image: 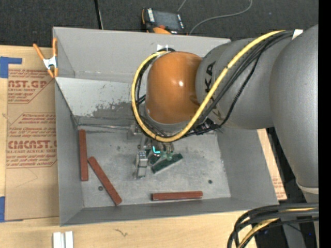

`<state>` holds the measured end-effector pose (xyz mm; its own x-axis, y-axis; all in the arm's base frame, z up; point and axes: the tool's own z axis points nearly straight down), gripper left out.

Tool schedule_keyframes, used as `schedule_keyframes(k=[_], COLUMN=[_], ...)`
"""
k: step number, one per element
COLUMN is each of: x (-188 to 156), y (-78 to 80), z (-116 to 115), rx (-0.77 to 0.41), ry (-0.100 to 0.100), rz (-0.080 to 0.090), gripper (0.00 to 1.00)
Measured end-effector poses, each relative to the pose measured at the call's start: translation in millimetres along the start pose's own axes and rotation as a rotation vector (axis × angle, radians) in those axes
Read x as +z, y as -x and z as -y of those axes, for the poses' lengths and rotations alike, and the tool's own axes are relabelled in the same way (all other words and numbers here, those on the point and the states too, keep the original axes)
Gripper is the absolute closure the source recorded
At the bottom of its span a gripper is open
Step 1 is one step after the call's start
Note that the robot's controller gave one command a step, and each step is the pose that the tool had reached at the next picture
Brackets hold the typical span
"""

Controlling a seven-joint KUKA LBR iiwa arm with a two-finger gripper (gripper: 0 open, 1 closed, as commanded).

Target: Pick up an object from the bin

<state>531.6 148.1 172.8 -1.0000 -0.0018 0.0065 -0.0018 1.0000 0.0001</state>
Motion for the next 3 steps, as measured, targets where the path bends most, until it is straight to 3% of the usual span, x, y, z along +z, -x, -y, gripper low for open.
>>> schedule_keyframes(k=[1, 2, 3], x=[103.0, 21.1, 106.4], y=[-5.9, -16.8, 54.2], z=[70.3, 53.4, 62.1], rx=[-0.330, -0.472, -0.519], ry=[0.000, -0.001, -0.001], rz=[0.011, 0.014, 0.006], gripper=[0.00, 0.00, 0.00])
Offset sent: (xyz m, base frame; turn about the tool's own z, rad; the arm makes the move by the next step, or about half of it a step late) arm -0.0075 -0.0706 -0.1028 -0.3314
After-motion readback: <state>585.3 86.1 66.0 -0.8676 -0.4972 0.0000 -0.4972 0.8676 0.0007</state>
